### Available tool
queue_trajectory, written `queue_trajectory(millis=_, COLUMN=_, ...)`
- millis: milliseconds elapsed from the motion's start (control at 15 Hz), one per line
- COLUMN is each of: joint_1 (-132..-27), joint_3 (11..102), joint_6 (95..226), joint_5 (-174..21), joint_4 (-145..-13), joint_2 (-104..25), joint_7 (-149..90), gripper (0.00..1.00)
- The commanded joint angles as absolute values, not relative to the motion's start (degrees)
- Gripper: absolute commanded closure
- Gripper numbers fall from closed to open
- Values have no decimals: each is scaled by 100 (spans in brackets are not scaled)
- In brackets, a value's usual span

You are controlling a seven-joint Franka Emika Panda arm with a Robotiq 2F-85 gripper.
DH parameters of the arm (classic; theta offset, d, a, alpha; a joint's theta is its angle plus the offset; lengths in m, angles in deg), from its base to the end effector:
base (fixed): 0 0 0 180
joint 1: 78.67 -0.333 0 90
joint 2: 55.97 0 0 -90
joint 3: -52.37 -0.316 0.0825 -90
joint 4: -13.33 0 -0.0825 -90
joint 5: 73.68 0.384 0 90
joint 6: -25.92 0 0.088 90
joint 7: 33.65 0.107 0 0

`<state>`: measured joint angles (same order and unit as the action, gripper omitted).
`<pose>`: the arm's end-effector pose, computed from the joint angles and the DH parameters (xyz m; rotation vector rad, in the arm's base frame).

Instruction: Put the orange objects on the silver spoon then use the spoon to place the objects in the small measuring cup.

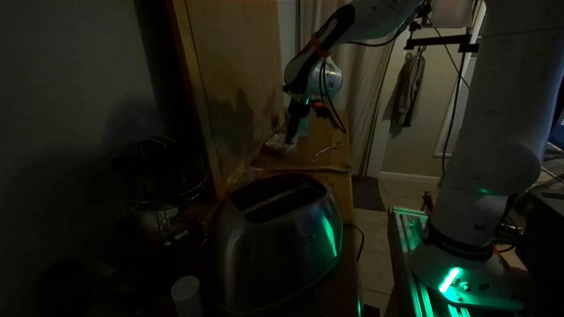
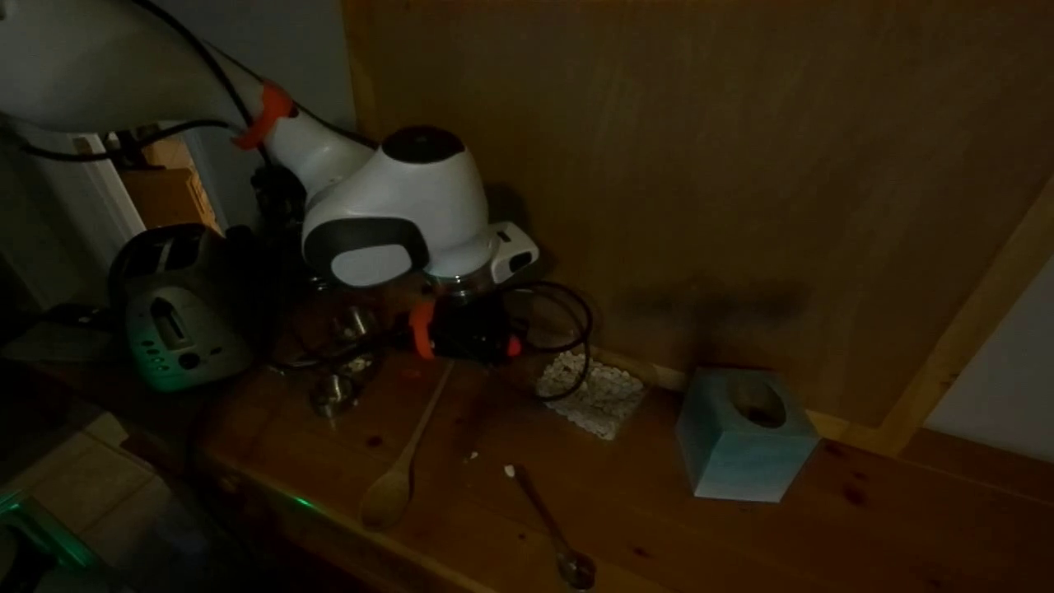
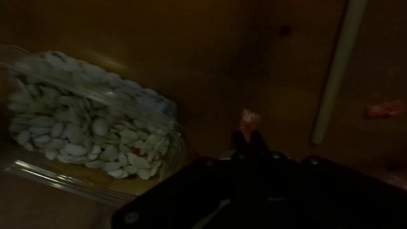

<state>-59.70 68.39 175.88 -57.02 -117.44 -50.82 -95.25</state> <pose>0.4453 -0.3187 0.3408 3.0063 0.3544 0.4247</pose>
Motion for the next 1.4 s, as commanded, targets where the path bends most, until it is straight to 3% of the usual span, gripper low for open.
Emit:
queue_trajectory(millis=0, joint_1=-5667, joint_3=7061, joint_6=17028, joint_5=-6058, joint_4=-11312, joint_2=-5028, joint_7=-9652, gripper=95)
queue_trajectory(millis=467, joint_1=-5111, joint_3=7537, joint_6=16049, joint_5=-6246, joint_4=-10697, joint_2=-4826, joint_7=-10737, gripper=95)
queue_trajectory(millis=1333, joint_1=-4550, joint_3=7656, joint_6=15855, joint_5=-5700, joint_4=-10257, joint_2=-4422, joint_7=-11303, gripper=95)
